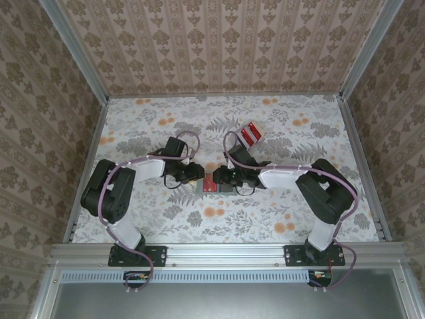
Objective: Put the credit cards into the card holder
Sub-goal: Insert the credit card into the card slot, then rotate the card holder at the center of the table.
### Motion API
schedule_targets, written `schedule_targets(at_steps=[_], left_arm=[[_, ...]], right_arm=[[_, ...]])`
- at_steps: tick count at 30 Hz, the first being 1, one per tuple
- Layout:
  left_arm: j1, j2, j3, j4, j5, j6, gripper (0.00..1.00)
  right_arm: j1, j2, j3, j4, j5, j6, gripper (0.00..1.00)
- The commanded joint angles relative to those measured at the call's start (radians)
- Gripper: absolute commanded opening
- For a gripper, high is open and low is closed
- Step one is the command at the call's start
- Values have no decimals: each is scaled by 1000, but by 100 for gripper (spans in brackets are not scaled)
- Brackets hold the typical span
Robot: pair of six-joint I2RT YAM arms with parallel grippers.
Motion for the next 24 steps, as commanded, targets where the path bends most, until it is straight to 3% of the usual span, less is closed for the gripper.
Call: schedule_targets(at_steps=[1,6,15,19,24], left_arm=[[33,-72,35,-76,-29,24,42],[56,-44,139,-133,-37,77,43],[33,185,364,-167,5,139,42],[21,243,377,-170,22,154,39],[30,210,282,-155,8,152,34]], right_arm=[[-15,-85,17,-119,37,-60,33],[-31,-152,-7,-245,72,-112,31],[-38,-182,-145,-288,103,-104,25],[-38,-140,-149,-232,75,-81,25],[-39,-52,-106,-160,54,-64,26]])
